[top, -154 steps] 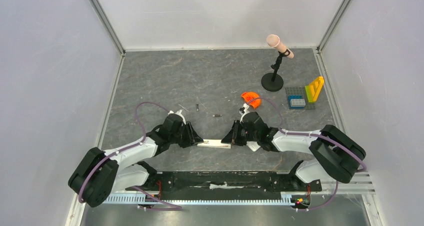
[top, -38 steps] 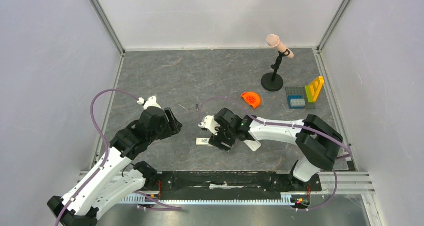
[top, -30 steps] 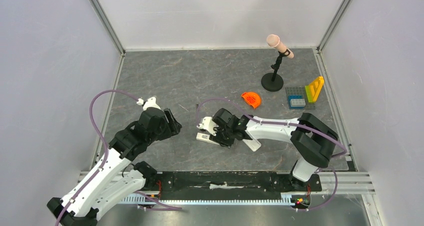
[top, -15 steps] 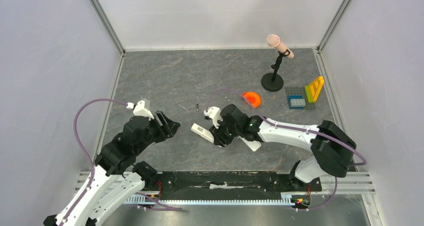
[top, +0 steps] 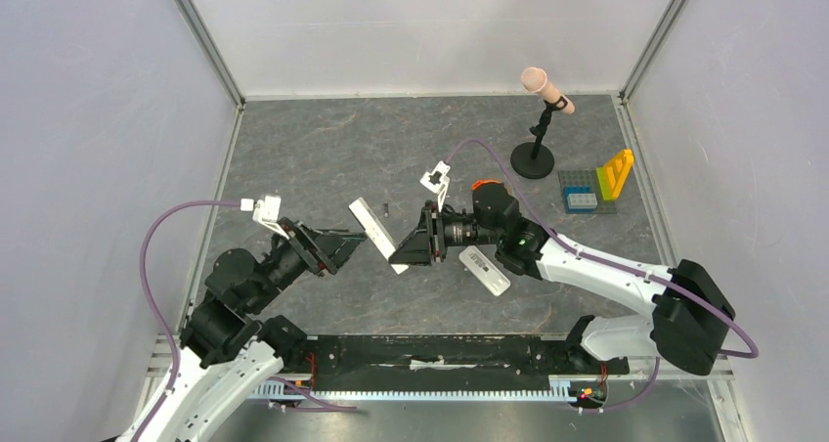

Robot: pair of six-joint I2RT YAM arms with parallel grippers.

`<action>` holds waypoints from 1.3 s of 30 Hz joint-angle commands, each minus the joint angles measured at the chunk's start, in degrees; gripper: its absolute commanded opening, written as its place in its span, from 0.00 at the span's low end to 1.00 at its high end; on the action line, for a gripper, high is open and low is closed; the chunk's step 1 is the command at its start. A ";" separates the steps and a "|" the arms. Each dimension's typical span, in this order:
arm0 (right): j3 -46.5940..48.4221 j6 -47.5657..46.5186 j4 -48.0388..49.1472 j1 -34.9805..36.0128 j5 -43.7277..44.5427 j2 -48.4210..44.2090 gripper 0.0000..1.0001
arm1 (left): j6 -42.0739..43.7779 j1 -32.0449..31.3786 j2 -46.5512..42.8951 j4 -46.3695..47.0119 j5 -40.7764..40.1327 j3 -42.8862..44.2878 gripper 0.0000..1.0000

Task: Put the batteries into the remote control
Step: Turn over the remote control at the center of the board.

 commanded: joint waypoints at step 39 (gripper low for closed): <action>-1.82 -11.88 -34.78 -1.50 48.87 -7.87 0.93 | 2.07 3.54 36.33 -21.55 -25.84 10.40 0.02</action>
